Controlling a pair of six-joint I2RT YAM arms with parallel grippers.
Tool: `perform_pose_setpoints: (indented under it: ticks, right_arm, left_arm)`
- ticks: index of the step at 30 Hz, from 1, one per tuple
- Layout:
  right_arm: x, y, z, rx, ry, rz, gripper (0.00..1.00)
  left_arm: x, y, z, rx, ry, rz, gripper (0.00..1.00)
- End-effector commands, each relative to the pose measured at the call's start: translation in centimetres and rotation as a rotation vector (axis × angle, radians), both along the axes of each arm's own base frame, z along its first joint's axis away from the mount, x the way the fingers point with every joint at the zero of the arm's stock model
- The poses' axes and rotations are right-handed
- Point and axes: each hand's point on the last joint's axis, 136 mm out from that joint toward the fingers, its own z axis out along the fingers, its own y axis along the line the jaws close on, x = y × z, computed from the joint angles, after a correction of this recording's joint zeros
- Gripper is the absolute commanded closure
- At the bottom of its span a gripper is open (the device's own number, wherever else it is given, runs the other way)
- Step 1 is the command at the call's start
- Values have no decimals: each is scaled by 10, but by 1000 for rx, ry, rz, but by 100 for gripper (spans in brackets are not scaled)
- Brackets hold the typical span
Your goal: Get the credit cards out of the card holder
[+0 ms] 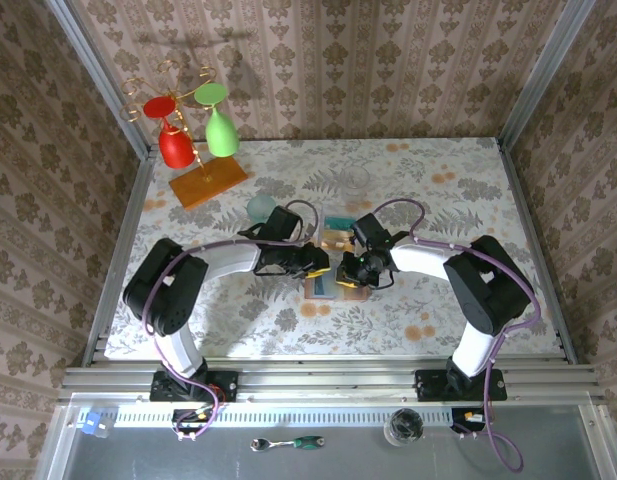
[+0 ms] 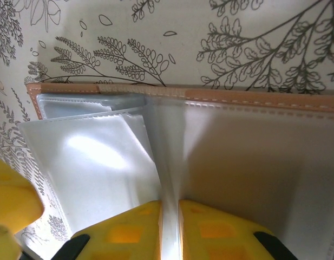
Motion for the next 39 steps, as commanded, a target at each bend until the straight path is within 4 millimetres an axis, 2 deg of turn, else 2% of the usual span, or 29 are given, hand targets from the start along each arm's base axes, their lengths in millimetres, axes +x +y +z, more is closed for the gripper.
perform_pose_setpoints:
  ticks: [1,11,15,26,34,39]
  right_arm:
    - [-3,-4,4,8,1,-14,84]
    - [-3,-7,2,13,0,-21,86]
    - [-3,-7,3,16,0,-20,87]
    - [-4,-8,3,26,-2,-23,87]
    - [2,-4,22,63,-55,-21,86]
    - [5,-15,39,51,-91,-40,79]
  left_arm:
    - [-3,-4,-2,1,15,-26,73]
    - [1,10,2,82,-28,9,72]
    - [-2,5,-4,71,-2,-4,72]
    - [-3,-14,-1,14,15,-55,72]
    - [-3,-18,10,-2,-1,-63,73]
    - [-2,-24,17,-12,-12,-71,73]
